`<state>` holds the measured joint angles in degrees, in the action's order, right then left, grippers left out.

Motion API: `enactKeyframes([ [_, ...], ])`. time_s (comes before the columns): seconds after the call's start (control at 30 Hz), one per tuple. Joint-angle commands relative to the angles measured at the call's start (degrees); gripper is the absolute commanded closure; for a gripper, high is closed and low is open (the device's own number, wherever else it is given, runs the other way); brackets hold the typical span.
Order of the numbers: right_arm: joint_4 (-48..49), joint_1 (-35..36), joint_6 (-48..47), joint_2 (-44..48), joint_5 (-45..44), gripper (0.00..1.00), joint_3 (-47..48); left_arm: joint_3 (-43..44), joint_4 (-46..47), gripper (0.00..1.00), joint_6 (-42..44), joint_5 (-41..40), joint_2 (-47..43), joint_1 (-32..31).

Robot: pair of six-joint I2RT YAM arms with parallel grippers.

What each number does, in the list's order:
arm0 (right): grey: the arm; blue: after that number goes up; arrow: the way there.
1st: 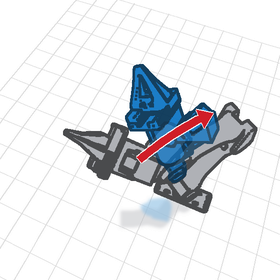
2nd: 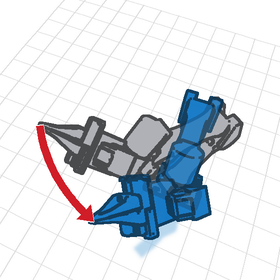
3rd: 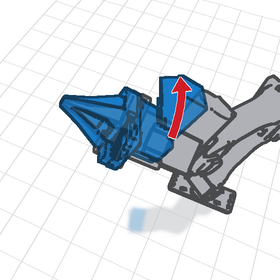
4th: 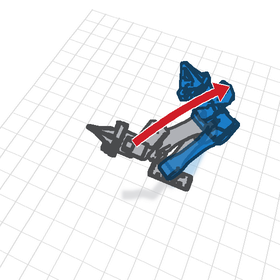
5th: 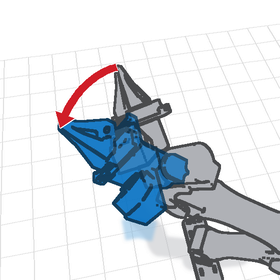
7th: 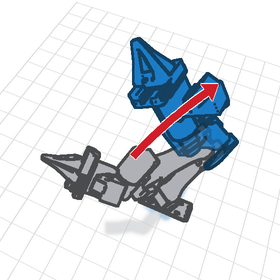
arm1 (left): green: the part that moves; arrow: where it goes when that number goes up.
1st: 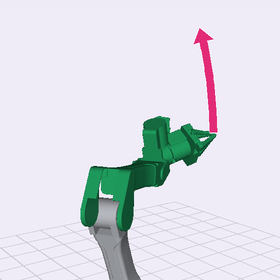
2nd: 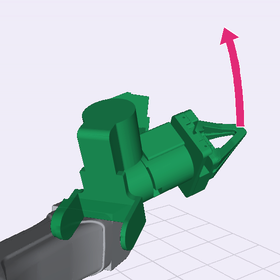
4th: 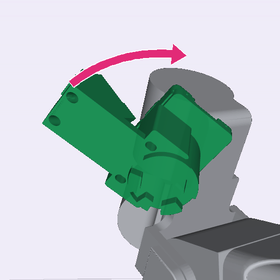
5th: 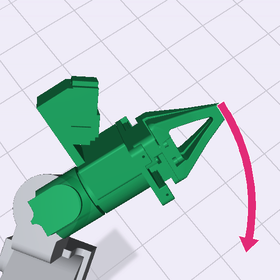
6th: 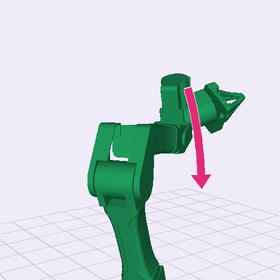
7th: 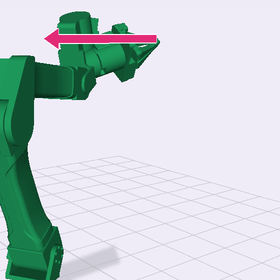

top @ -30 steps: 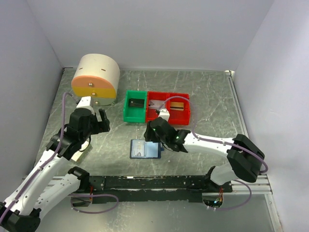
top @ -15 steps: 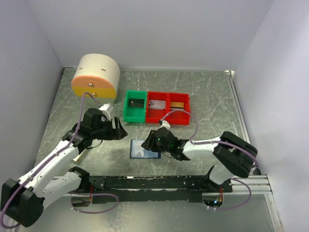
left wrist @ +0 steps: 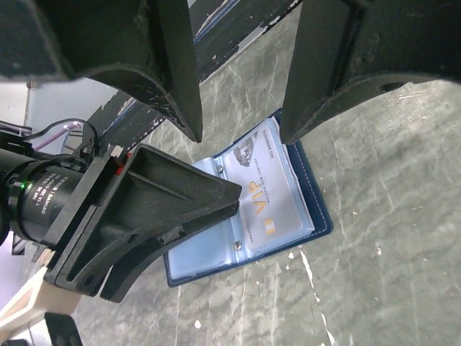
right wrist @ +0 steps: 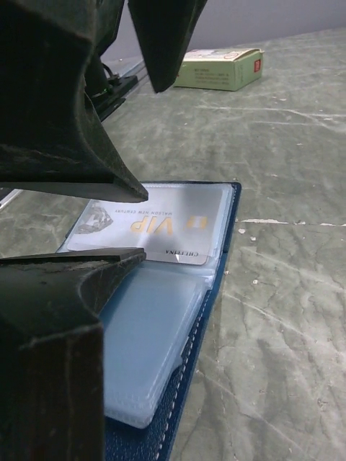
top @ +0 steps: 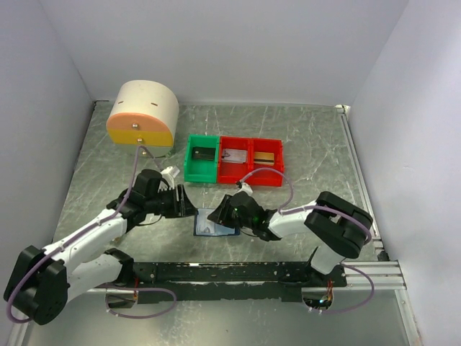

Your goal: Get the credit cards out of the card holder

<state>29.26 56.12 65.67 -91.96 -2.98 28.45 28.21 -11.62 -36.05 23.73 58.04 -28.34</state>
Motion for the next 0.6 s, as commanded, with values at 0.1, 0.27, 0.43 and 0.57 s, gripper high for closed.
enactKeyframes([
  [0.1,2.98,-0.22,4.87,-1.74,-2.15,0.68,-3.42,-1.34,7.23,0.45,-1.17,0.65,5.22,-3.76],
  [0.27,2.08,-0.21,5.03,0.72,-3.73,0.68,-4.76,-0.44,7.39,0.53,-1.29,-3.27,9.63,-7.86],
  [0.43,2.28,-0.39,3.76,0.05,-2.33,0.68,-4.23,0.5,5.85,0.63,-1.73,-7.69,12.47,-9.94],
  [0.57,4.57,-0.56,4.81,-2.59,-0.79,0.72,-4.02,0.65,6.55,0.7,-1.04,-6.71,15.45,-10.55],
])
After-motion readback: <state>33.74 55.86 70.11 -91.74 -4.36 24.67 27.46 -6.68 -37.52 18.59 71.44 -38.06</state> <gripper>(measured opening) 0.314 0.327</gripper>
